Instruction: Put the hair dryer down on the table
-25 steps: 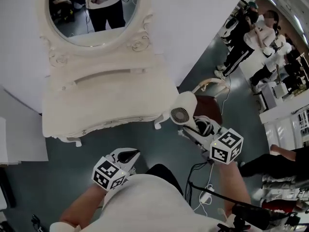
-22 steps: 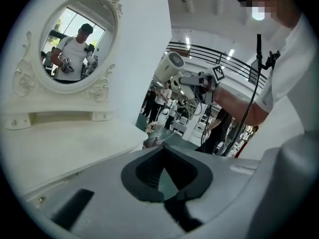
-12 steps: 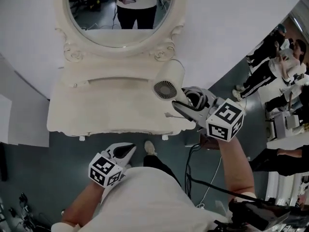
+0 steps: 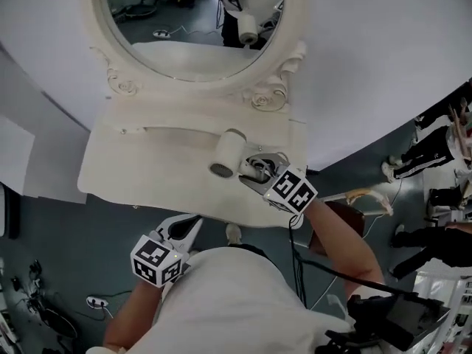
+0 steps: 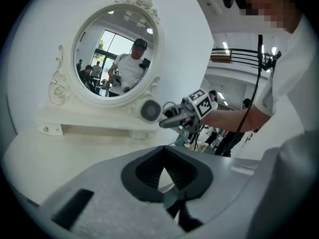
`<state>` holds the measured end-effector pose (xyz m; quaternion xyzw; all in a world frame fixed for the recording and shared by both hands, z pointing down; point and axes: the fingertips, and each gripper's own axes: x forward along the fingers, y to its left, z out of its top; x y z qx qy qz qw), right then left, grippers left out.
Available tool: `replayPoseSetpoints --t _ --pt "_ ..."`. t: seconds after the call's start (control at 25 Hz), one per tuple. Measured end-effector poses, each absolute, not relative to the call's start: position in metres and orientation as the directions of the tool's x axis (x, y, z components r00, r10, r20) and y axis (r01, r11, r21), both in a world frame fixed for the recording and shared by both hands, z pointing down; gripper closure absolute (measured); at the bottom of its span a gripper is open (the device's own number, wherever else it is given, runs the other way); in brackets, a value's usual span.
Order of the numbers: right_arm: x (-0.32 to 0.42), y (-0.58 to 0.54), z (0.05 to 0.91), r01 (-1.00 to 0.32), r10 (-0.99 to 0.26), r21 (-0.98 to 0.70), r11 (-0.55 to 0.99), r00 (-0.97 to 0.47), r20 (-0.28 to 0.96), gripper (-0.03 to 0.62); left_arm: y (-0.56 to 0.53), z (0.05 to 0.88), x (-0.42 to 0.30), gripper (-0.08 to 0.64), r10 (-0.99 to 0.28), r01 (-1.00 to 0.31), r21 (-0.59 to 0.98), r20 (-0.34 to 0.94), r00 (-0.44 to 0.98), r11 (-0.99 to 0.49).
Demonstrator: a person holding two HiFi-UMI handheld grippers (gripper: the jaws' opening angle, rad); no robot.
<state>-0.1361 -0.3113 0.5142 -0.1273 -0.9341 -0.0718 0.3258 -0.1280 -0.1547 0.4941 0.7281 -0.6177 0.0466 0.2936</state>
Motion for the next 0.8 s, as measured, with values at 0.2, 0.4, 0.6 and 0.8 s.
replayPoseSetpoints --t 0.2,0.4,0.6,0.8 --pt "-0.124 -0.337 0.607 0.368 0.181 0.110 0.923 -0.669 0.721 0.405 -0.171 0.502 -0.127 0.561 -0.866 -0.927 0.372 0.476 0.154 0.040" --pt "-0.117 -0.354 0.665 0.372 0.186 0.081 0.925 -0.627 0.756 0.405 -0.189 0.506 -0.125 0.561 -0.864 -0.921 0.376 0.492 0.106 0.101" --pt "-0.122 -0.363 0.686 0.371 0.188 0.076 0.926 -0.624 0.758 0.405 -0.200 0.507 -0.127 0.561 -0.855 -0.921 0.370 0.510 0.088 0.125" --pt "-0.123 -0.369 0.704 0.390 0.170 0.110 0.914 -0.616 0.770 0.403 -0.212 0.504 -0.132 0.561 -0.849 -0.922 0.364 0.522 0.082 0.134"
